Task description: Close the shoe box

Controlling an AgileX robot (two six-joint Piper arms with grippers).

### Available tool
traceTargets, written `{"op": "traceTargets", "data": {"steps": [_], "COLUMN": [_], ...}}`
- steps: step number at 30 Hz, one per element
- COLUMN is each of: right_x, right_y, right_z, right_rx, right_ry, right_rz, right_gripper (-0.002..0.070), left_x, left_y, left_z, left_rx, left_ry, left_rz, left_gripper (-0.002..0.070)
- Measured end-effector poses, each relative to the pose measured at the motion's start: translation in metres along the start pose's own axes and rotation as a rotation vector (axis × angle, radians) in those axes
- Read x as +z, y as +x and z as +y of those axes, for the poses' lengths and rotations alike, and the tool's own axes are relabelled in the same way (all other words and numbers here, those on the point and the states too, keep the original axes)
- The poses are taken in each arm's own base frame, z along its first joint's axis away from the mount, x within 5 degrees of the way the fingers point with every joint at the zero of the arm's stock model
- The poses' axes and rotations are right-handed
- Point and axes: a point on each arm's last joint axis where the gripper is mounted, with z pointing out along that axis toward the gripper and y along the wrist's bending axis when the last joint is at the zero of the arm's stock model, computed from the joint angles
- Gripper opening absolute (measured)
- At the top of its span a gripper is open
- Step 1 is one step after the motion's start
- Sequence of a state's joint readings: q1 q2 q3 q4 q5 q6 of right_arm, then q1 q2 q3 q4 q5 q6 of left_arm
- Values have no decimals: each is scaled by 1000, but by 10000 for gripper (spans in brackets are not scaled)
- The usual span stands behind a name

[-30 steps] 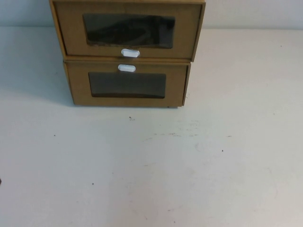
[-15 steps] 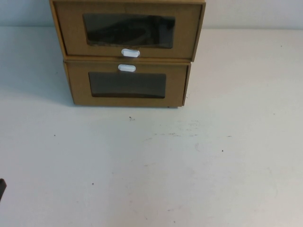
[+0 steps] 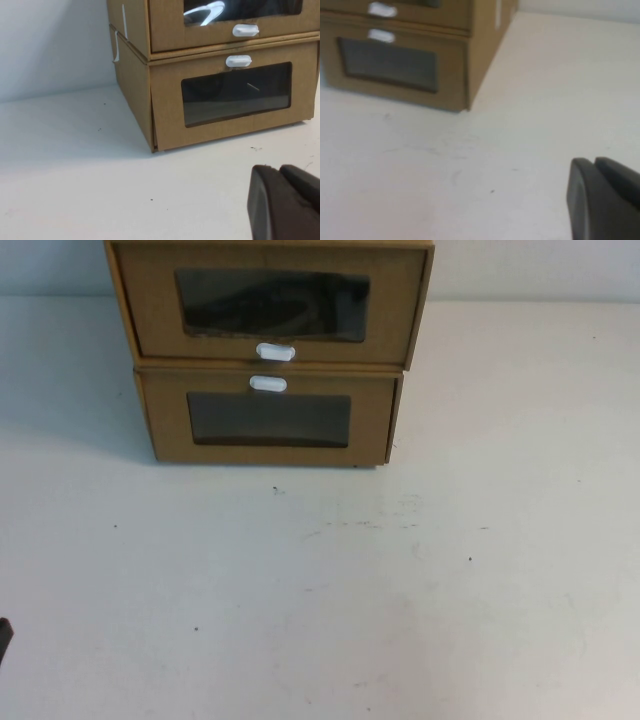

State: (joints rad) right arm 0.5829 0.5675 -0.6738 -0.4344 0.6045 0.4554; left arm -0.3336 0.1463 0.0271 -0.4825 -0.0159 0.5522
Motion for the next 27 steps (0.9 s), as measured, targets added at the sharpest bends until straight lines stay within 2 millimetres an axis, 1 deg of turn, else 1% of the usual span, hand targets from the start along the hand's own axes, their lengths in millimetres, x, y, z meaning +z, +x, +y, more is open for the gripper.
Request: {"op": "traceTargets", "data": {"steps": [2, 4, 7, 12, 16, 20, 23, 27], "right_x": [13, 17, 11, -4, -13, -12, -10, -10], "right_y": [25, 49, 77, 112, 130, 143, 146, 146], "right_z": [-10, -19, -27, -32, -30, -29, -29, -29], "right_rx": [24, 43, 64, 110, 132, 157, 183, 194], "right_ry": [77, 138, 218, 344, 383, 381, 374, 369], "right_rz": [-37, -100, -196, -280, -363, -370, -361, -365], "right_gripper": [-11, -9, -10, -11, -11, -11, -11, -9], "left_x": [0, 0, 0, 0, 0, 0, 0, 0], "left_y": [0, 0, 0, 0, 0, 0, 0, 0], "left_z": [0, 0, 0, 0, 0, 0, 0, 0], "left_rx": [0, 2, 2, 2, 2, 3, 3, 3], "left_ry": [0, 0, 0, 0, 0, 0, 0, 0], "left_rz": [0, 0, 0, 0, 0, -1, -1, -1], "left_gripper": [-5, -5, -5, -5, -5, -5, -5, -5]}}
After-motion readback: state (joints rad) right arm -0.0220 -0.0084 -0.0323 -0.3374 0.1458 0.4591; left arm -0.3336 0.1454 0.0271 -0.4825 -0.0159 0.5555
